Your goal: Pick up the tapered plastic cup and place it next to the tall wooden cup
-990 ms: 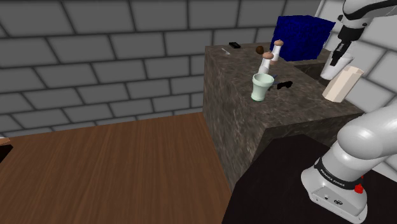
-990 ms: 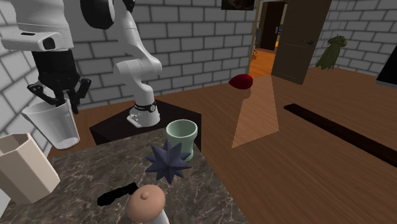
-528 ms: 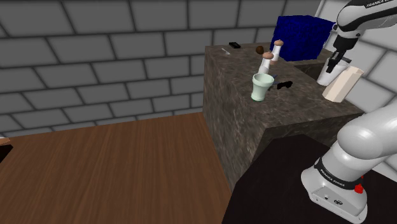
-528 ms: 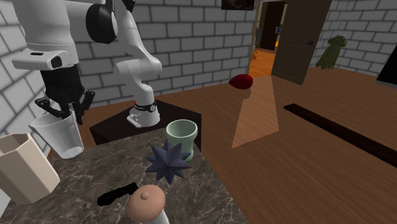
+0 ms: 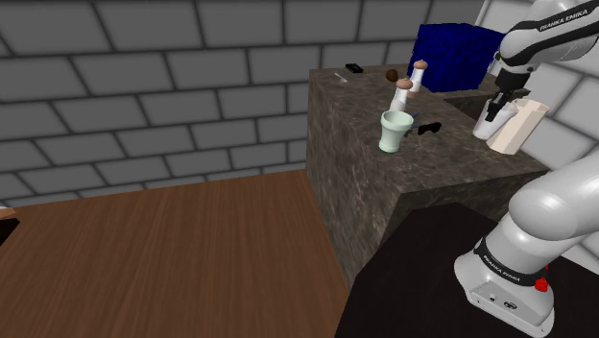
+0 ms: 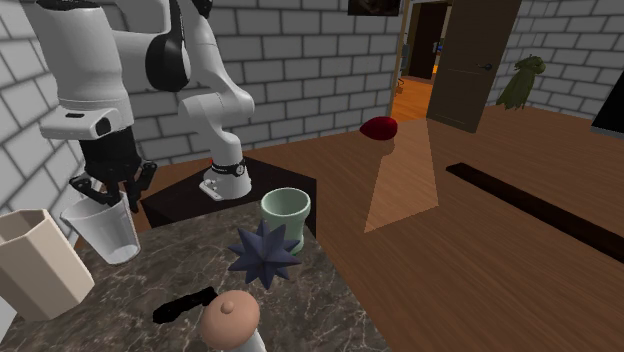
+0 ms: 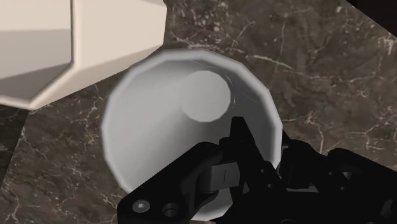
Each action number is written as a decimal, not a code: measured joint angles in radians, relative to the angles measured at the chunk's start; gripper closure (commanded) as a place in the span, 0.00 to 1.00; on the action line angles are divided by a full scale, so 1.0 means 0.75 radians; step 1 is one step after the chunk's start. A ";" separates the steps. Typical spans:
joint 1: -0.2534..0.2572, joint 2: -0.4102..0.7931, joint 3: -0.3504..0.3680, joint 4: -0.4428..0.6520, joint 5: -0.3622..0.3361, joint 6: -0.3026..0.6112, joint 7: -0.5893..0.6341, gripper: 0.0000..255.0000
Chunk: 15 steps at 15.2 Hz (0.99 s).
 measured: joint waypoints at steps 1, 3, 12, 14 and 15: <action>0.003 0.013 -0.006 -0.006 0.003 0.018 -0.001 1.00; 0.006 0.036 -0.019 -0.026 0.005 0.060 -0.002 1.00; 0.017 0.118 -0.063 -0.096 0.017 0.209 -0.012 1.00; 0.017 0.119 -0.064 -0.097 0.017 0.211 -0.012 1.00; 0.017 0.119 -0.064 -0.097 0.017 0.211 -0.012 1.00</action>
